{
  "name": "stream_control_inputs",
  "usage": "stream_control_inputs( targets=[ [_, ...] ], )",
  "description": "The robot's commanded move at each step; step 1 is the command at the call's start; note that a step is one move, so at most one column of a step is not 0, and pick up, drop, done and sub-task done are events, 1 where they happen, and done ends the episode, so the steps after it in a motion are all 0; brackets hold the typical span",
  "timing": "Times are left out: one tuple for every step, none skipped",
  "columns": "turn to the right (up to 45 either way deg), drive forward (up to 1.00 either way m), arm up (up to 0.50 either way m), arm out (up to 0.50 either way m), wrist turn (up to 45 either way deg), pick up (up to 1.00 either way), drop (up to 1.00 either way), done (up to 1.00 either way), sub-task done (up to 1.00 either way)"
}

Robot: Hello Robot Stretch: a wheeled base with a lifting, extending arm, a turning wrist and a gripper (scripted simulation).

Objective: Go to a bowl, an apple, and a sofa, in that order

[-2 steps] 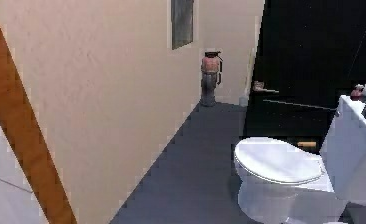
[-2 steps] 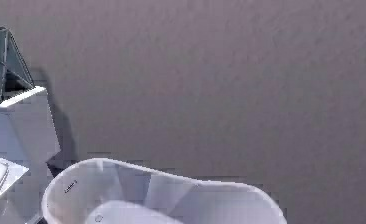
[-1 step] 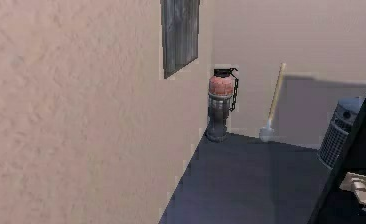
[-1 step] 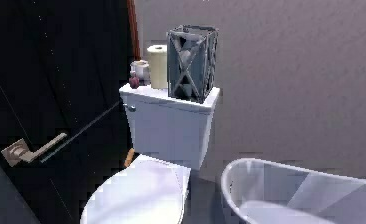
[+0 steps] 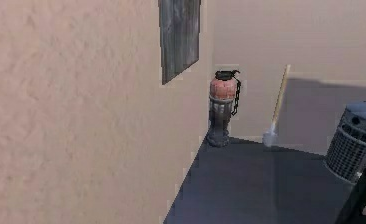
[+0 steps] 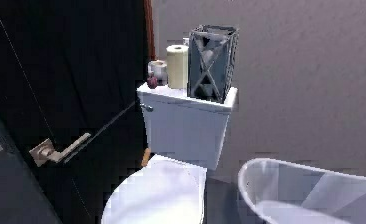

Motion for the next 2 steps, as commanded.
stream_control_inputs(
  targets=[
    [18.0,0.0,0.0,0.0,0.0,0.0,0.0,0.0,0.0],
    [0.0,0.6,0.0,0.0,0.0,0.0,0.0,0.0,0.0]
  ],
)
